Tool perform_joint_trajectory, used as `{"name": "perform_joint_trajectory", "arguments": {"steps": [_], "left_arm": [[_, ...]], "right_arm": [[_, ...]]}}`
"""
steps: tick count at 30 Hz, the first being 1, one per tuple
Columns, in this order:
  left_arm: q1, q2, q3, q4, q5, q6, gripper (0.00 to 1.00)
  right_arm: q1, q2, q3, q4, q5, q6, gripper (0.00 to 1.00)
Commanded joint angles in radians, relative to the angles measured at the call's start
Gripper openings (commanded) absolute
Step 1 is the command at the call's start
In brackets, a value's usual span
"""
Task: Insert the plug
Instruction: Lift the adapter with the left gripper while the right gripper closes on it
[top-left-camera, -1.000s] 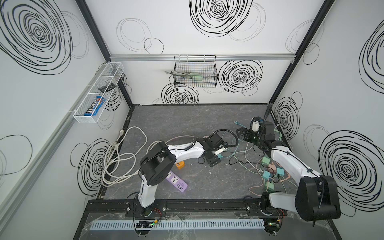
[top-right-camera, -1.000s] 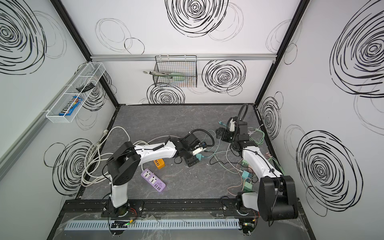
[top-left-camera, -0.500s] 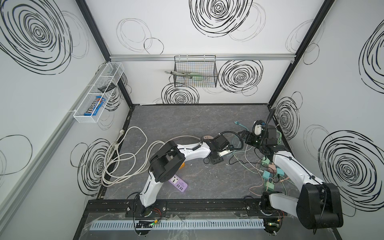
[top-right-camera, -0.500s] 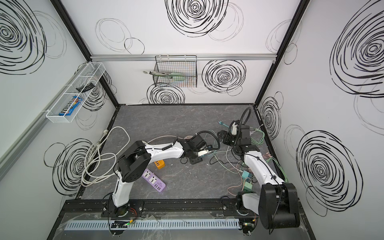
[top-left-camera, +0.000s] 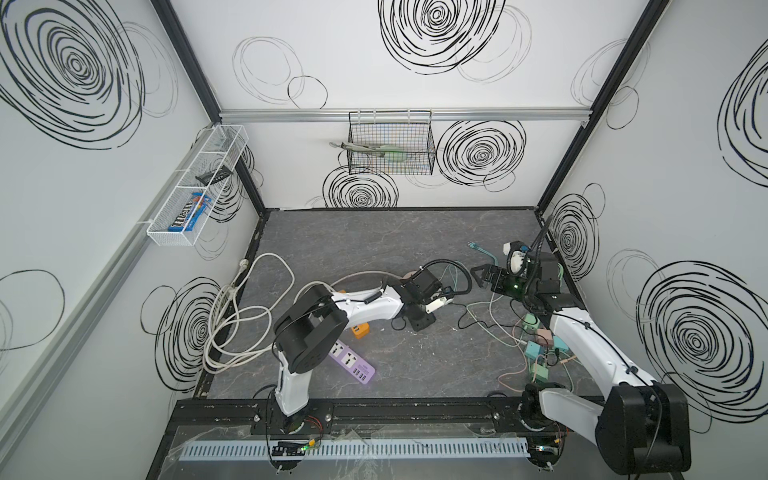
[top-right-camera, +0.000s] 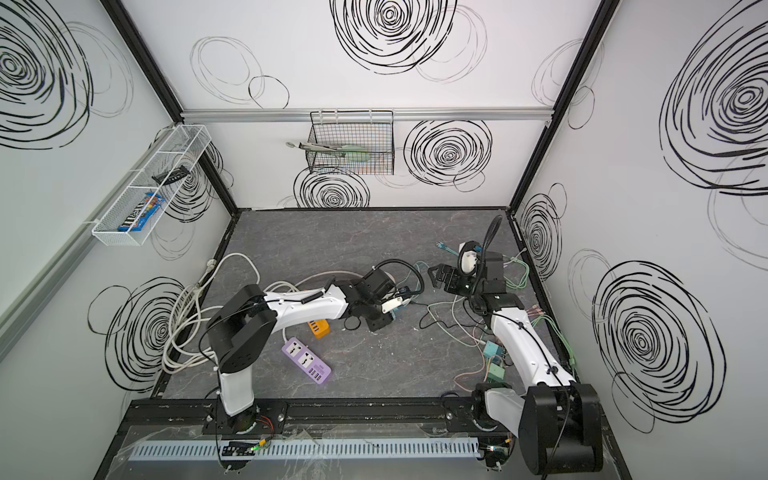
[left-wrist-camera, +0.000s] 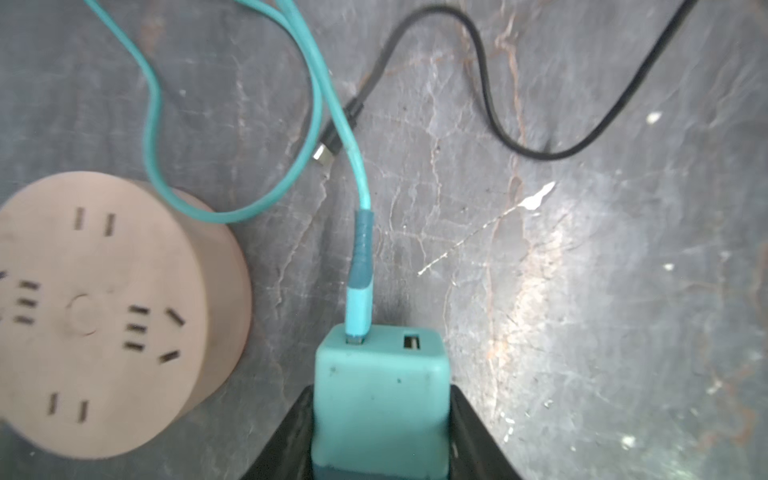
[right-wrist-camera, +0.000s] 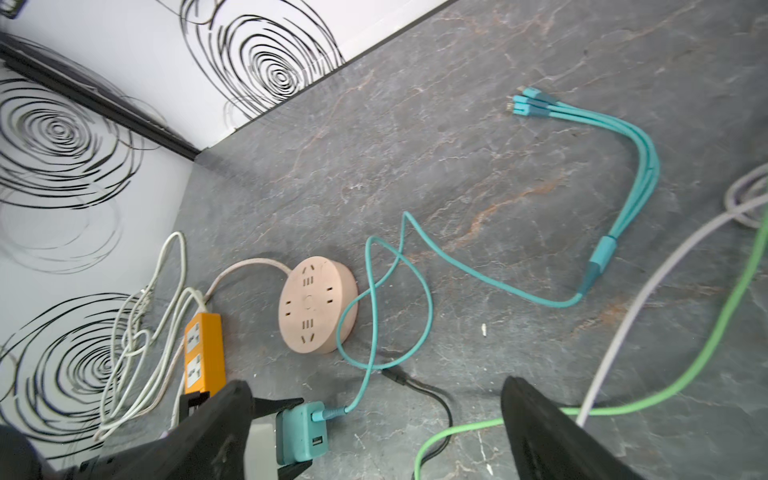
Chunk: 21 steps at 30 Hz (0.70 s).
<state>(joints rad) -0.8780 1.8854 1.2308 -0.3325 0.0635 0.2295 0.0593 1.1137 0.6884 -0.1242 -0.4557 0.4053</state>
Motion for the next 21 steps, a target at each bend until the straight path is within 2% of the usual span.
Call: {"name": "perform_joint_trajectory", "arguments": {"steps": [1,6,10,13,16,19,21], "left_arm": [[0.011,-0.108,-0.055,0.145,0.051,-0.07,0.0],[0.009,-0.238,-0.145,0.251,0.043,-0.104,0.0],[0.008,-0.335,-0.186,0.281,0.015,-0.083,0.0],[0.011,-0.371,-0.185,0.275,0.013,-0.042,0.0],[0.016,-0.36,-0.137,0.234,0.011,-0.015,0.0],[0.011,-0.334,-0.101,0.207,0.024,0.037,0.0],[0.014,-0.329,-0.103,0.218,0.052,0.063,0.0]], "right_arm": [[-0.004,-0.033,-0.019,-0.026,-0.102,0.016,0.97],[0.003,-0.036,-0.004,-0.036,-0.246,0.047,0.97],[0.015,-0.039,0.045,-0.061,-0.342,0.066,0.97],[0.028,-0.042,0.069,-0.073,-0.384,0.059,1.0],[0.05,-0.03,0.091,-0.096,-0.431,0.016,0.95],[0.101,-0.005,0.129,-0.138,-0.427,-0.022,0.94],[0.146,0.015,0.158,-0.178,-0.383,-0.052,0.91]]}}
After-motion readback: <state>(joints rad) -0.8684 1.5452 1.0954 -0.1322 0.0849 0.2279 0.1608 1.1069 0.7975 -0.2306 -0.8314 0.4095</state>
